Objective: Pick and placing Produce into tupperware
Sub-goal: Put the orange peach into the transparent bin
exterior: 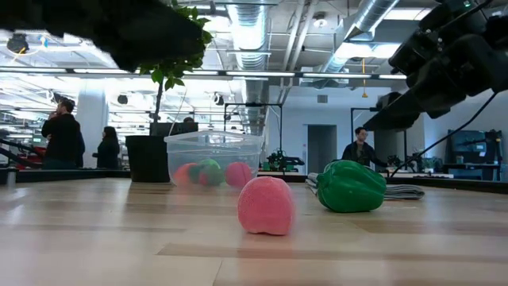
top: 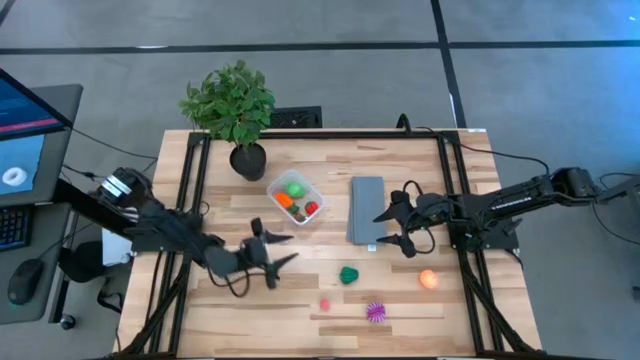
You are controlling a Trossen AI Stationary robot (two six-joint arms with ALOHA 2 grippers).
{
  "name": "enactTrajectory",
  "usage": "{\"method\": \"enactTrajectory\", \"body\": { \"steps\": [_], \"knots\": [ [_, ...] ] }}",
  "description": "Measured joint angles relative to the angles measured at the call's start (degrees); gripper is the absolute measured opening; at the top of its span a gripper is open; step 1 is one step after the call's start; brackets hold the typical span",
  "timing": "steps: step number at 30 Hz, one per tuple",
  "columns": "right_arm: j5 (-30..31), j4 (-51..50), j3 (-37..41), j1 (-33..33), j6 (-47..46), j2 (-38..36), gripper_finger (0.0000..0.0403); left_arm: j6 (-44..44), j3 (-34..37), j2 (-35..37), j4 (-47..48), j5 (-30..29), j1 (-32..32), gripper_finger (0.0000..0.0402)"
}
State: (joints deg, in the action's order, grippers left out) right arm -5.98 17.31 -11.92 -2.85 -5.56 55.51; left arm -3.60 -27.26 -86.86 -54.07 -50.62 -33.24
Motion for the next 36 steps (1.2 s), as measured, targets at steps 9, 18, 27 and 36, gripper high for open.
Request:
{"method": "enactTrajectory", "body": {
  "steps": [9,18,27,36],
  "knots": [
    [0.0,3.3,0.0,-2.0,-2.8,0.0,0.0317,2.6,13.8,1.3,-23.1,17.0,6.2,0.0213],
    [0.0,6.1,0.0,-3.9,-3.0,0.0,0.0317,7.7,14.1,1.2,-21.7,8.4,7.0,0.0213],
    [-0.2,4.2,-0.5,-3.8,-6.3,0.0,0.0317,5.4,14.1,1.2,-17.7,7.1,7.0,0.0213],
    [2.1,-33.1,-16.3,-9.3,-14.4,0.0,0.0317,8.7,14.0,1.1,-12.9,21.2,7.1,0.0213]
  ]
}}
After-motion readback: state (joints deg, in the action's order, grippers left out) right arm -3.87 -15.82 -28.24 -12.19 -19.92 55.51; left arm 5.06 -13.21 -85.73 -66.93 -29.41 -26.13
